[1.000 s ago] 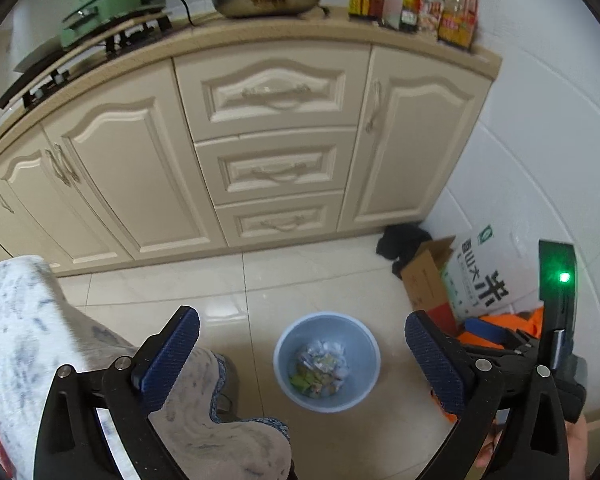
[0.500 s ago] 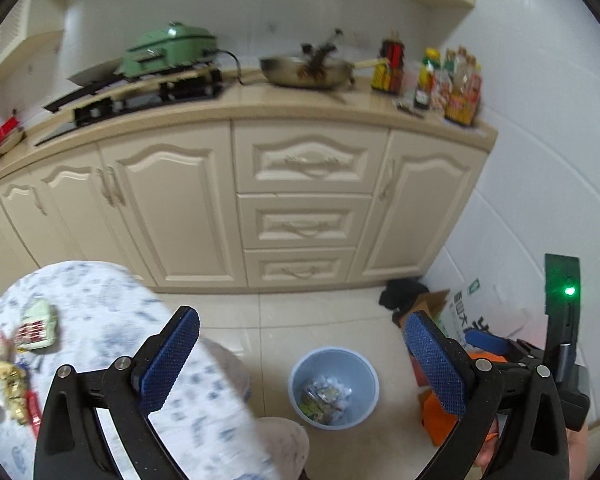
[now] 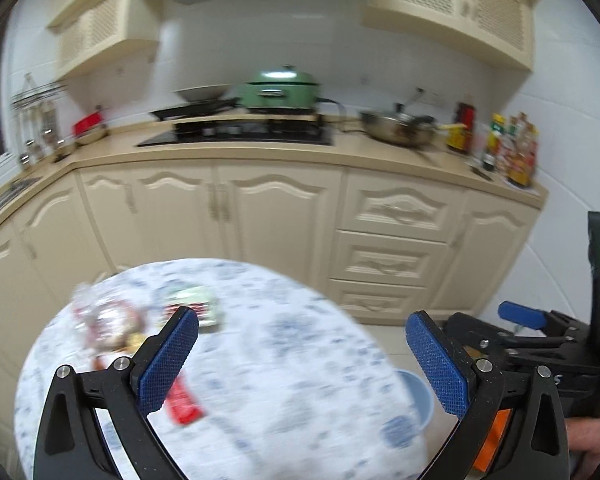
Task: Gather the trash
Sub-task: 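Move both tools back over the table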
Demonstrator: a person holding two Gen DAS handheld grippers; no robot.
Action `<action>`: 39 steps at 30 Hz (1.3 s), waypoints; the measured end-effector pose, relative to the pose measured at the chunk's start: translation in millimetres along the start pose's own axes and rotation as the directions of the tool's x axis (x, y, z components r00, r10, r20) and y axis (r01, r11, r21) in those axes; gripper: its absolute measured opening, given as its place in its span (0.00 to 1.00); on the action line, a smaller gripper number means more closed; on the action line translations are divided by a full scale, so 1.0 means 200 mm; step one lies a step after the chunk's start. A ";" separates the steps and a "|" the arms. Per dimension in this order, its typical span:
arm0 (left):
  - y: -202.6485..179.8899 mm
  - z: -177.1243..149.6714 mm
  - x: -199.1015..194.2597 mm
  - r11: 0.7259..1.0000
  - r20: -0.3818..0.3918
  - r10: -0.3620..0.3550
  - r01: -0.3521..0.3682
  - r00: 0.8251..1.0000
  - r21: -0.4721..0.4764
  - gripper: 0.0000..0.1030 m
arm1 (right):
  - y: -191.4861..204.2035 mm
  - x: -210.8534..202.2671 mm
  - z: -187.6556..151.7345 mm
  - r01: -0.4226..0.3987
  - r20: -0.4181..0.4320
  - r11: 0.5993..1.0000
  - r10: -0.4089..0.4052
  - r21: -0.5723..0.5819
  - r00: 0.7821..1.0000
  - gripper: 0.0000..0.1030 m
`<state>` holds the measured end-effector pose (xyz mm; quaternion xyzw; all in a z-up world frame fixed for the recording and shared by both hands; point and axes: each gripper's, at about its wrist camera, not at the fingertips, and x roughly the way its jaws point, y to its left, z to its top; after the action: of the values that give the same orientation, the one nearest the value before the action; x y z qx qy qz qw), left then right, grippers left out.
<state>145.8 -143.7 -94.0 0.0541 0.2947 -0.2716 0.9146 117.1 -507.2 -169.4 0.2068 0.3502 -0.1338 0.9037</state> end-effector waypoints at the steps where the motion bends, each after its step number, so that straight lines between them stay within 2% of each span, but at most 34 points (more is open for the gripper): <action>1: 0.04 -0.03 -0.04 1.000 0.003 0.014 -0.014 1.000 -0.012 0.99 | 0.07 0.01 0.00 -0.014 -0.001 1.000 0.014 -0.024 1.000 1.00; 7: 0.29 -0.17 -0.26 0.988 0.001 0.129 -0.129 0.992 -0.085 0.99 | 0.43 0.07 -0.04 -0.062 -0.027 0.984 0.059 -0.167 0.998 1.00; 13: 0.49 -0.32 -0.46 0.958 -0.018 0.234 -0.233 0.972 -0.165 0.99 | 0.72 0.17 -0.08 -0.121 -0.069 0.962 0.108 -0.243 0.992 1.00; 19: 0.57 -0.34 -0.46 0.931 -0.054 0.299 -0.304 0.953 -0.201 0.99 | 0.99 0.29 -0.12 -0.136 -0.106 0.936 0.107 -0.325 0.989 1.00; 23: 0.64 -0.32 -0.35 0.921 -0.088 0.321 -0.333 0.943 -0.204 0.99 | 1.10 0.38 -0.15 -0.144 -0.127 0.923 0.104 -0.358 0.986 1.00; 26: 0.73 -0.26 -0.21 0.918 -0.120 0.318 -0.338 0.940 -0.208 0.99 | 1.16 0.46 -0.17 -0.145 -0.140 0.917 0.100 -0.370 0.985 1.00; 36: 1.00 -0.24 0.24 0.923 -0.211 0.293 -0.334 0.933 -0.194 0.99 | 1.22 0.71 -0.21 -0.125 -0.195 0.919 0.054 -0.373 0.979 0.99; 39: 1.04 -0.24 0.35 0.923 -0.222 0.288 -0.332 0.931 -0.195 0.99 | 1.23 0.80 -0.21 -0.115 -0.211 0.921 0.037 -0.372 0.977 0.94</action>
<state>279.4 13.1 -185.5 0.0200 0.3974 -0.0807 0.9139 302.9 -285.7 -238.9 0.0528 0.4503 -0.0063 0.8913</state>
